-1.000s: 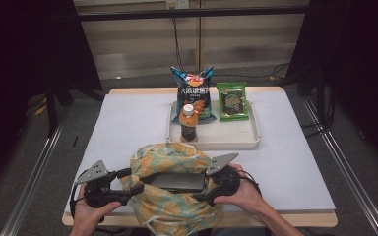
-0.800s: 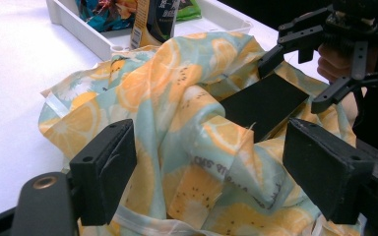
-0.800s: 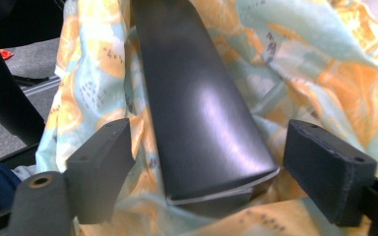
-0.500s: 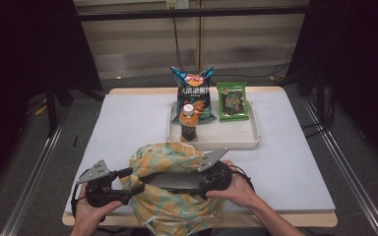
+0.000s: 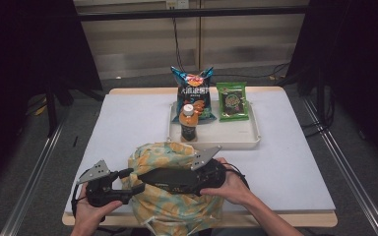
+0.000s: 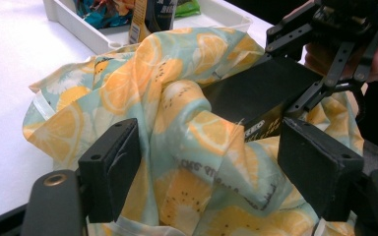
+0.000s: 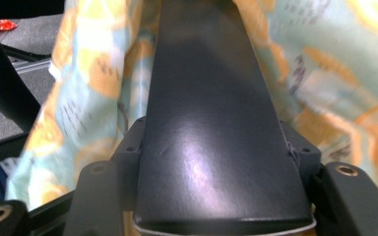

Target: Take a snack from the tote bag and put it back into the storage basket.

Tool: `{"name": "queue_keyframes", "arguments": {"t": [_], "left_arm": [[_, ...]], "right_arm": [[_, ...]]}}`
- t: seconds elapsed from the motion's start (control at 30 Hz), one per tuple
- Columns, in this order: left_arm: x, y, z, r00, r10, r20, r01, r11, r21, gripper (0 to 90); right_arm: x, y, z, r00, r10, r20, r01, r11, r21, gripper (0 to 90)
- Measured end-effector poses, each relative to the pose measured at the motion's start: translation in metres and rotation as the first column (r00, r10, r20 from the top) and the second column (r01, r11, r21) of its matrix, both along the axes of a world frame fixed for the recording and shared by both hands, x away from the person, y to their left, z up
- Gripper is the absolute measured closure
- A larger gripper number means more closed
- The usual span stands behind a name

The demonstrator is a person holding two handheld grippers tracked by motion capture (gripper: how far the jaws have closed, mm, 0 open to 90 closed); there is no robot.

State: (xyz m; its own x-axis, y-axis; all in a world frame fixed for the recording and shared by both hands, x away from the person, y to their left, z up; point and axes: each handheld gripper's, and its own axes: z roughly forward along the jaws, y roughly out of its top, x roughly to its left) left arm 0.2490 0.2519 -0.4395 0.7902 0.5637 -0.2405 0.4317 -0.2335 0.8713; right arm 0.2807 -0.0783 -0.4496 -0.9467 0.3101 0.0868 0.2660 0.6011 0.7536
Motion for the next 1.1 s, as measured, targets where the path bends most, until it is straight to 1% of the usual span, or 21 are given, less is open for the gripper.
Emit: {"name": "queue_keyframes", "arguments": {"t": [0.03,0.1,0.13,0.2,0.27,0.33,0.37,0.4,0.43,0.47,0.5,0.53,0.57,0.63,0.67,0.7,0.73,0.8,0.93,1.03,1.1], "left_arm": [[0.000,0.000,0.000,1.0000,0.003,0.001,-0.003,1.0000,-0.007,24.3],[0.000,0.001,0.001,1.0000,0.004,0.004,-0.004,1.0000,-0.007,24.3],[0.001,0.003,0.001,1.0000,0.009,0.002,-0.009,0.9999,-0.008,24.4],[0.001,0.004,0.001,0.9999,0.013,0.001,-0.013,0.9998,-0.011,24.4],[0.002,0.005,0.002,0.9998,0.021,0.002,-0.021,0.9994,-0.027,25.8],[0.002,0.006,0.002,0.9998,0.021,0.000,-0.021,0.9992,-0.034,29.6],[0.002,0.007,0.003,0.9998,0.020,0.004,-0.020,0.9989,-0.042,29.6],[0.002,0.008,0.004,0.9998,0.017,0.013,-0.016,0.9987,-0.049,40.0],[0.002,0.008,0.004,0.9996,0.027,0.013,-0.026,0.9977,-0.062,40.0],[0.002,0.009,0.005,0.9995,0.028,0.013,-0.027,0.9971,-0.072,46.4],[0.004,0.011,0.006,0.9996,0.022,0.019,-0.020,0.9963,-0.084,55.2],[0.004,0.012,0.008,0.9992,0.033,0.024,-0.031,0.9965,-0.078,62.8],[0.005,0.012,0.008,0.9989,0.040,0.025,-0.038,0.9963,-0.077,73.4],[0.007,0.012,0.008,0.9989,0.037,0.028,-0.035,0.9976,-0.059,75.3],[0.007,0.012,0.008,0.9991,0.034,0.025,-0.033,0.9979,-0.055,82.6],[0.007,0.013,0.007,0.9993,0.026,0.025,-0.025,0.9986,-0.046,82.6],[0.008,0.013,0.006,0.9990,0.039,0.020,-0.038,0.9984,-0.041,86.4],[0.008,0.014,0.005,0.9990,0.041,0.018,-0.040,0.9985,-0.038,87.7],[0.011,0.017,0.002,0.9979,0.063,0.014,-0.062,0.9975,-0.034,88.1],[0.013,0.017,0.001,0.9978,0.065,0.011,-0.065,0.9976,-0.025,88.1],[0.014,0.018,-0.001,0.9976,0.069,0.002,-0.069,0.9971,-0.031,88.0]], "right_arm": [[0.001,0.001,0.006,1.0000,0.006,0.003,-0.006,1.0000,-0.006,42.7],[0.001,0.002,0.008,0.9999,0.010,0.003,-0.010,0.9999,-0.005,42.8],[0.001,0.002,0.013,0.9999,0.015,0.009,-0.015,0.9998,-0.015,43.1],[0.001,0.001,0.016,0.9998,0.018,0.002,-0.018,0.9998,-0.011,43.2],[-0.001,-0.001,0.022,0.9995,0.030,0.004,-0.030,0.9995,-0.014,43.3],[-0.003,-0.003,0.025,0.9996,0.029,0.005,-0.029,0.9994,-0.018,43.4],[-0.003,-0.003,0.025,0.9996,0.029,0.005,-0.029,0.9994,-0.018,43.4],[-0.004,-0.004,0.026,0.9993,0.037,0.007,-0.037,0.9991,-0.021,43.5],[-0.004,-0.004,0.026,0.9993,0.037,0.007,-0.037,0.9991,-0.021,43.5],[-0.006,-0.005,0.026,0.9993,0.037,0.006,-0.037,0.9991,-0.023,43.5],[-0.007,-0.005,0.026,0.9993,0.036,0.012,-0.035,0.9991,-0.025,43.5],[-0.008,-0.006,0.027,0.9992,0.039,0.012,-0.039,0.9991,-0.019,43.5],[-0.008,-0.007,0.027,0.9991,0.041,0.012,-0.041,0.9991,-0.011,43.5],[-0.008,-0.008,0.028,0.9994,0.033,0.011,-0.032,0.9995,-0.006,43.6],[-0.008,-0.010,0.029,0.9994,0.032,0.009,-0.032,0.9995,0.007,43.6],[-0.008,-0.010,0.029,0.9994,0.032,0.009,-0.032,0.9995,0.007,43.6],[-0.008,-0.013,0.030,0.9994,0.033,0.011,-0.033,0.9994,0.013,43.6],[-0.009,-0.015,0.031,0.9992,0.036,0.016,-0.037,0.9992,0.015,43.7],[-0.010,-0.022,0.033,0.9994,0.031,0.018,-0.031,0.9991,0.028,43.8],[-0.011,-0.025,0.035,0.9994,0.026,0.024,-0.027,0.9992,0.031,43.7],[-0.012,-0.029,0.038,0.9993,0.029,0.021,-0.030,0.9988,0.039,43.8]]}}
